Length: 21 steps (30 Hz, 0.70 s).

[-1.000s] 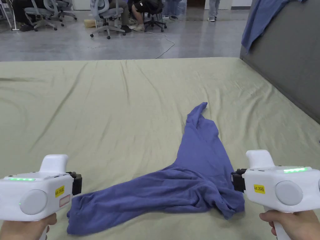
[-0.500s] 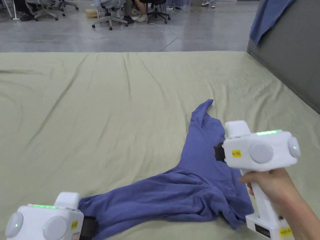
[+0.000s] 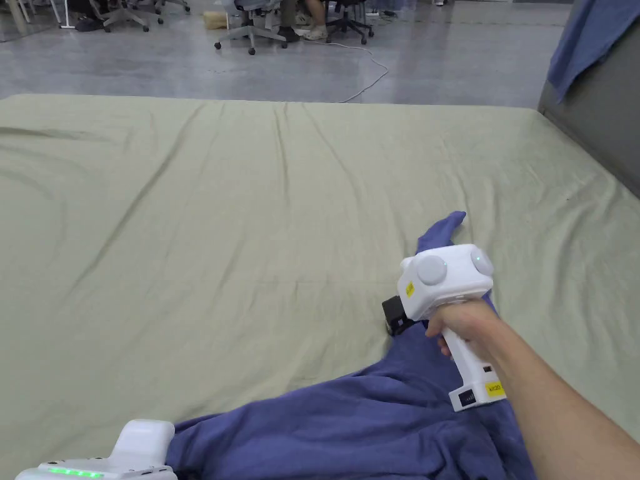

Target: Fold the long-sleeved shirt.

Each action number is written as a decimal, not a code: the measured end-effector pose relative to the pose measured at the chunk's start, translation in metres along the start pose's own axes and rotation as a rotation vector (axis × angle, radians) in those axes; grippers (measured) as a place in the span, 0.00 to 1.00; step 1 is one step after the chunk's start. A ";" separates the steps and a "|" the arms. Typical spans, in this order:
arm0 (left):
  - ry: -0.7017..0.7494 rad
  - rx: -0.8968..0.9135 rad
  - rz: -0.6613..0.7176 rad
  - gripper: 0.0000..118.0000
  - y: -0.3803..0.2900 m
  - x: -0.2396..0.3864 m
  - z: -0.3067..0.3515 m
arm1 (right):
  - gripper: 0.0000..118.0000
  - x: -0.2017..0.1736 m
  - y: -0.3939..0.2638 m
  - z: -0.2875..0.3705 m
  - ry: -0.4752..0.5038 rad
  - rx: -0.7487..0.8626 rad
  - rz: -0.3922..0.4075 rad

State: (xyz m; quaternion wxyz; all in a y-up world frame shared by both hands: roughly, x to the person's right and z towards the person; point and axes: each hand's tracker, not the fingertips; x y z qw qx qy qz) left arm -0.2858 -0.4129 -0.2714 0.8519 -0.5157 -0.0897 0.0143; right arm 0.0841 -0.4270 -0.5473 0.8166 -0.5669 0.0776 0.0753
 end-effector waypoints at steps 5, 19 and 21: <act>-0.003 -0.009 0.012 0.14 0.001 -0.005 -0.003 | 0.00 0.006 -0.007 0.027 0.085 0.110 -0.024; 0.154 0.525 -0.062 0.14 0.214 0.017 0.130 | 0.00 0.070 0.020 0.353 0.014 0.687 -0.071; 0.166 0.599 -0.063 0.14 0.262 0.026 0.162 | 0.00 0.077 0.035 0.403 -0.011 0.774 -0.061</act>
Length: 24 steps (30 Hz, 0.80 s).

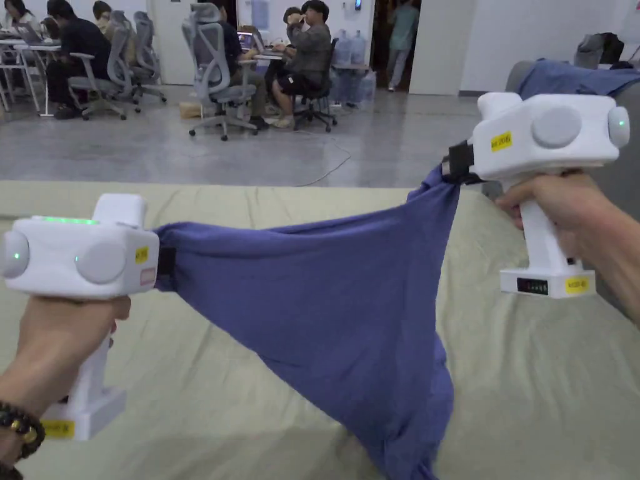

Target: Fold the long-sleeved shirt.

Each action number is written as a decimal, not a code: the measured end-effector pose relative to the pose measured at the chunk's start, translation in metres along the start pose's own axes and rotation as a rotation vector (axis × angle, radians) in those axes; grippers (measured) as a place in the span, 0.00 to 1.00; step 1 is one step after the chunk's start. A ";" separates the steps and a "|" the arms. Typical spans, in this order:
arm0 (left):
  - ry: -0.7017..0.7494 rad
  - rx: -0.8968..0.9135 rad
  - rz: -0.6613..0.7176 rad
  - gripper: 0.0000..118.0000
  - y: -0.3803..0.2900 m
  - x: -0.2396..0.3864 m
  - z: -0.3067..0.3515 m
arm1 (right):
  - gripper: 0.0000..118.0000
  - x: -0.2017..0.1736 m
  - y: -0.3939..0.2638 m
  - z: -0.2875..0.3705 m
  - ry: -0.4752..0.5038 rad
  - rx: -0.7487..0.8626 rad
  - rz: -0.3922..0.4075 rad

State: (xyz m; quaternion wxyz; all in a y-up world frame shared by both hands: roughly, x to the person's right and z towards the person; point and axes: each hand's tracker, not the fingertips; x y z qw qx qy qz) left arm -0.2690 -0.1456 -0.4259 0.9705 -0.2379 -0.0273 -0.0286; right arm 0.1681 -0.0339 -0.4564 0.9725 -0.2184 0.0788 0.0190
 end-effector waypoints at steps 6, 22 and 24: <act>0.078 0.167 -0.027 0.14 0.166 0.014 0.015 | 0.00 -0.005 0.120 0.040 -0.119 0.209 0.030; 0.114 0.153 -0.017 0.14 0.187 0.019 -0.006 | 0.00 0.011 0.092 -0.001 -0.141 0.183 -0.097; 0.117 0.107 -0.029 0.14 0.153 0.021 -0.025 | 0.00 0.013 0.055 -0.023 -0.119 0.128 -0.125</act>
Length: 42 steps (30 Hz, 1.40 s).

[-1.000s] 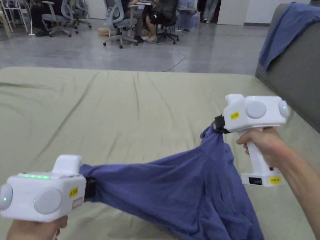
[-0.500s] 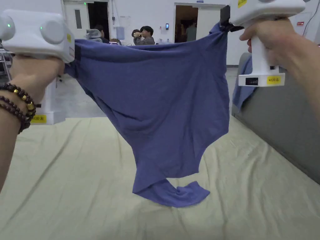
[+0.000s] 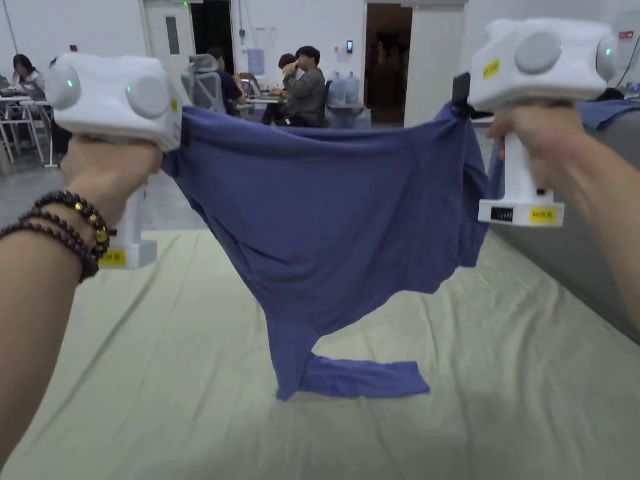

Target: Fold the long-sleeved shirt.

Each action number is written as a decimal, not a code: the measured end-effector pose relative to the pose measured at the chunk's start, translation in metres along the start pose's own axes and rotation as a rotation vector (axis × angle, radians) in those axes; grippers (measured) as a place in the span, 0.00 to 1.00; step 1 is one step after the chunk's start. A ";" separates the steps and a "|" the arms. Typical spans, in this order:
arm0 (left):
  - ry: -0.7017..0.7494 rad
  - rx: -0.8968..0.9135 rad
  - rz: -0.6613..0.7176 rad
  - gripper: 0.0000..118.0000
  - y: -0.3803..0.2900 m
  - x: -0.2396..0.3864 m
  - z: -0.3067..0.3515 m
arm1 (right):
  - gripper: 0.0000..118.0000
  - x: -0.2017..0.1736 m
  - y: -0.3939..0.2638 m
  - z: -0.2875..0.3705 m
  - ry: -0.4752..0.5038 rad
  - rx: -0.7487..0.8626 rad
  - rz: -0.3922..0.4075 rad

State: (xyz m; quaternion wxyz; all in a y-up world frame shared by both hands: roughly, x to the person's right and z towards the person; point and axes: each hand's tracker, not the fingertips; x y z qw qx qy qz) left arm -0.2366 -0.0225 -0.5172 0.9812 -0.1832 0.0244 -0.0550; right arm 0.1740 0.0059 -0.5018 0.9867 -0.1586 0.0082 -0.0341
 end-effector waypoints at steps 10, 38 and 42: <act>-0.035 -0.236 -0.019 0.14 -0.170 0.022 -0.064 | 0.00 0.020 -0.203 -0.084 0.017 -0.311 -0.085; -0.324 -0.573 -0.013 0.96 -0.445 -0.023 0.164 | 0.47 0.008 -0.465 0.179 0.027 -0.708 -0.065; -0.310 -0.457 0.021 0.97 -0.404 -0.039 0.173 | 0.98 0.010 -0.428 0.203 -0.004 -0.504 -0.039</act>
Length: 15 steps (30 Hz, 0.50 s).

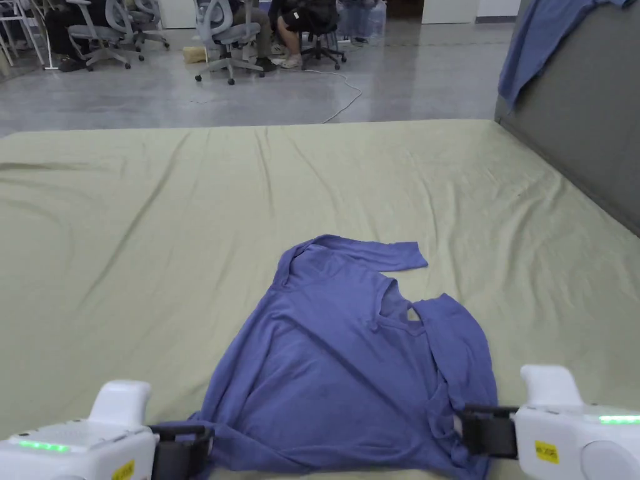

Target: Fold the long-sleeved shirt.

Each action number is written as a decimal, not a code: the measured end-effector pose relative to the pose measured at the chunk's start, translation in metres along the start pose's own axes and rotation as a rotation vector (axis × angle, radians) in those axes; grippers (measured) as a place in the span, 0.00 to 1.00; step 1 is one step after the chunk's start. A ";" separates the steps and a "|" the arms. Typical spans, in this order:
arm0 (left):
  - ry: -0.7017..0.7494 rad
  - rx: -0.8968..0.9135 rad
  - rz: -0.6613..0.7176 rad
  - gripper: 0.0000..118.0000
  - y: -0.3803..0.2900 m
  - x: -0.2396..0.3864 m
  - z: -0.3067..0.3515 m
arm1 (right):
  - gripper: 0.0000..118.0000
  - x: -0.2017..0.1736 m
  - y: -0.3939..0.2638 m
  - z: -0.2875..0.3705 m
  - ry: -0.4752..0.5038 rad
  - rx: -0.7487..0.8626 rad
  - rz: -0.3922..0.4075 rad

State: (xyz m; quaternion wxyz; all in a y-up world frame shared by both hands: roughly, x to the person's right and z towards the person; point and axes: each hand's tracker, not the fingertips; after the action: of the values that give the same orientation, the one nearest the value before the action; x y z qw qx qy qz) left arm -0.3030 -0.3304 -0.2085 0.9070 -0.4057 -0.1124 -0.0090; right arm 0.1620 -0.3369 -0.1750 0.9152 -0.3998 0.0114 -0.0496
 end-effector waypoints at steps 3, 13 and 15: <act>0.043 0.061 0.017 0.61 0.016 0.002 0.012 | 0.67 0.004 0.010 0.014 0.021 0.019 -0.031; 0.092 -0.042 -0.041 0.88 0.050 0.025 -0.089 | 0.00 -0.005 0.004 -0.001 0.044 -0.028 -0.015; 0.092 -0.104 -0.074 0.84 0.050 0.021 -0.121 | 0.00 -0.004 0.002 -0.003 0.040 -0.031 -0.019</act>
State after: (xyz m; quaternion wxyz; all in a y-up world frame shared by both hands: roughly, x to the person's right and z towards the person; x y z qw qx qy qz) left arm -0.2532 -0.3845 -0.3185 0.8879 -0.4471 -0.0850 -0.0666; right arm 0.1576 -0.3368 -0.1783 0.9080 -0.4130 0.0269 -0.0660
